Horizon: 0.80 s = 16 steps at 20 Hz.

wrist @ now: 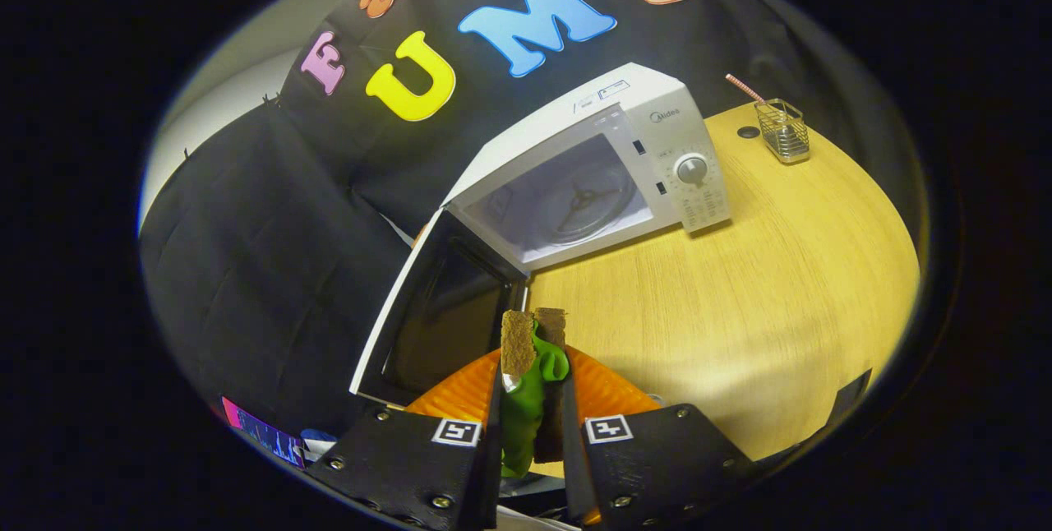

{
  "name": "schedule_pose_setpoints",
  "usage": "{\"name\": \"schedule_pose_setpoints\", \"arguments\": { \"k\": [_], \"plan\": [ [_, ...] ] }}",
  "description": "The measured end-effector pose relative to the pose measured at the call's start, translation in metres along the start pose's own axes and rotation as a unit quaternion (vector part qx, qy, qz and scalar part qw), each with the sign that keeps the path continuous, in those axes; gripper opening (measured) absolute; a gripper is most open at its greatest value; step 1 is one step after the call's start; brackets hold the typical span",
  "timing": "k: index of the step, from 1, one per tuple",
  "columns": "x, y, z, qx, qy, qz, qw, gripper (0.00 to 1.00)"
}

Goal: Open the microwave, put the food inside, and close the microwave door.

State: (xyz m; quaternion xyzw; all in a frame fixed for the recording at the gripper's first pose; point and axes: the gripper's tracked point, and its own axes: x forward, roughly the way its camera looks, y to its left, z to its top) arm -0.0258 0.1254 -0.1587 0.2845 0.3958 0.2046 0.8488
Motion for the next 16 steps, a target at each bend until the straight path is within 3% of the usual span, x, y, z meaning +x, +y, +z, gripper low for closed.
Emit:
{"name": "schedule_pose_setpoints", "arguments": {
  "k": [16],
  "plan": [
    [0.132, 0.007, 0.079, 0.123, -0.149, 0.018, 0.981, 0.31]
  ]
}}
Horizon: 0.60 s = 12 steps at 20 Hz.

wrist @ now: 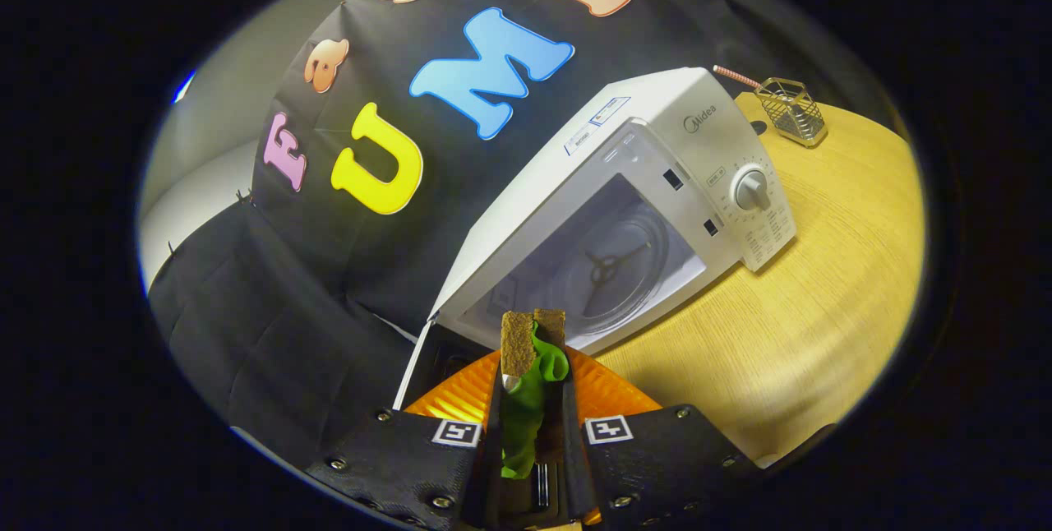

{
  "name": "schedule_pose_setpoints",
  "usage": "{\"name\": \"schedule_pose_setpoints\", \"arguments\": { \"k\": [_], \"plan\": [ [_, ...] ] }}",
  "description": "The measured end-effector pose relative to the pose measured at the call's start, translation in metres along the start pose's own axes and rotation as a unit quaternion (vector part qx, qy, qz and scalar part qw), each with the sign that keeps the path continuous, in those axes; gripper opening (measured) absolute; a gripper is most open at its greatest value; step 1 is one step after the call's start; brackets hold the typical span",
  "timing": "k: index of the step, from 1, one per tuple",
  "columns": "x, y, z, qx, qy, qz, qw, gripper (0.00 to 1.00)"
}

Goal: Open the microwave, put the food inside, and close the microwave door.

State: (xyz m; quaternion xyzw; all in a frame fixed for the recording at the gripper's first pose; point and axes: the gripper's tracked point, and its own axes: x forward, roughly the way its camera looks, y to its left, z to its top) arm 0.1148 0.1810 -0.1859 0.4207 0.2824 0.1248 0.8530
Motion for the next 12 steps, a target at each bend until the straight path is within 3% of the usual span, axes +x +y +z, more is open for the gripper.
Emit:
{"name": "schedule_pose_setpoints", "arguments": {
  "k": [12],
  "plan": [
    [0.113, -0.028, 0.021, 0.071, -0.09, -0.003, 0.993, 0.31]
  ]
}}
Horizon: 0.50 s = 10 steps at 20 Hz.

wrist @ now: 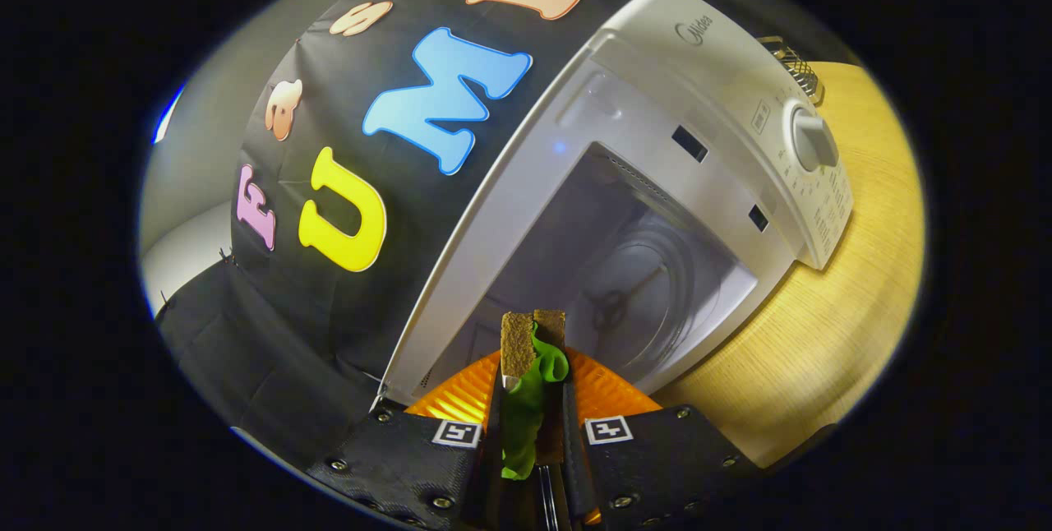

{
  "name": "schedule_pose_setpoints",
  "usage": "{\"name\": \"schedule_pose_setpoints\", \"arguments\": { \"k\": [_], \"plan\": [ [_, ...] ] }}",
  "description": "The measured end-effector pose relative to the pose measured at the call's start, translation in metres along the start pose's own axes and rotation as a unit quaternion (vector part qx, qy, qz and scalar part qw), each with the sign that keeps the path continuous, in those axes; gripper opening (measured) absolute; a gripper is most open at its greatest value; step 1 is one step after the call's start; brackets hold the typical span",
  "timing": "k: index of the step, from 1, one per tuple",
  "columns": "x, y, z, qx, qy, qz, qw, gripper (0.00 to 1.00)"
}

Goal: Open the microwave, put the food inside, and close the microwave door.

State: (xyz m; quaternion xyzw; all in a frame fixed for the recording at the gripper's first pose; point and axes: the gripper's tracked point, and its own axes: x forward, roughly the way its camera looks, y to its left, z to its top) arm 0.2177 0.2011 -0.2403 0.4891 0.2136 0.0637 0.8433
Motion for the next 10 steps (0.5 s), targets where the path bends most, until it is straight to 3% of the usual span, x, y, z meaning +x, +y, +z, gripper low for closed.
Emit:
{"name": "schedule_pose_setpoints", "arguments": {
  "k": [10],
  "plan": [
    [0.058, -0.027, 0.006, 0.036, -0.03, -0.025, 0.999, 0.31]
  ]
}}
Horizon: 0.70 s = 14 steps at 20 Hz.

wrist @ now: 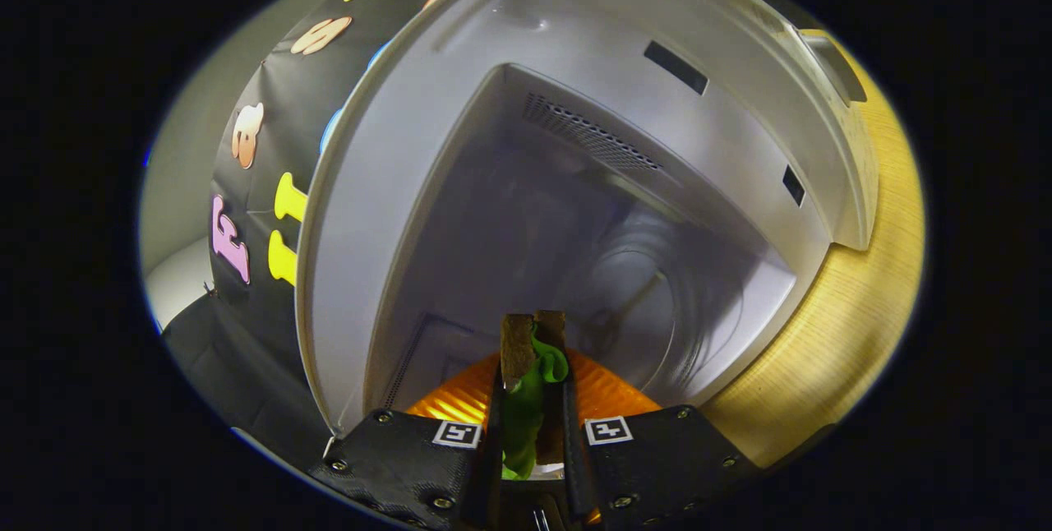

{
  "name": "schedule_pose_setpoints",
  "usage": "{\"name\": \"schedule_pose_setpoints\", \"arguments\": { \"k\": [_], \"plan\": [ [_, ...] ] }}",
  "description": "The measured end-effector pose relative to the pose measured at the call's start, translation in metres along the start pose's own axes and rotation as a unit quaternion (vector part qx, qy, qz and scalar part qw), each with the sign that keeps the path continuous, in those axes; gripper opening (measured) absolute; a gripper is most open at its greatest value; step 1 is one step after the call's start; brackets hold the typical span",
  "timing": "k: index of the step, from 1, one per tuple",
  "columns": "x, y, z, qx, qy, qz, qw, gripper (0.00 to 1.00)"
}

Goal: Open the microwave, put the food inside, and close the microwave door.

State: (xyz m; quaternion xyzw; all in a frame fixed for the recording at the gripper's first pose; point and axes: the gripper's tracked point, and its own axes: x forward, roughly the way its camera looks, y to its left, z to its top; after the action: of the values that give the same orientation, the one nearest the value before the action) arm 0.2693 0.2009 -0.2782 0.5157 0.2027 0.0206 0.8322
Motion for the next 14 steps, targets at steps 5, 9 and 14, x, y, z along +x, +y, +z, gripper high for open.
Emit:
{"name": "schedule_pose_setpoints", "arguments": {
  "k": [5, 9, 14],
  "plan": [
    [0.01, -0.017, 0.003, -0.018, -0.01, -0.028, 0.999, 0.31],
    [0.006, -0.028, 0.005, -0.043, -0.005, -0.058, 0.997, 0.54],
    [-0.022, -0.029, 0.01, -0.088, 0.018, -0.079, 0.993, 0.97]
  ]
}}
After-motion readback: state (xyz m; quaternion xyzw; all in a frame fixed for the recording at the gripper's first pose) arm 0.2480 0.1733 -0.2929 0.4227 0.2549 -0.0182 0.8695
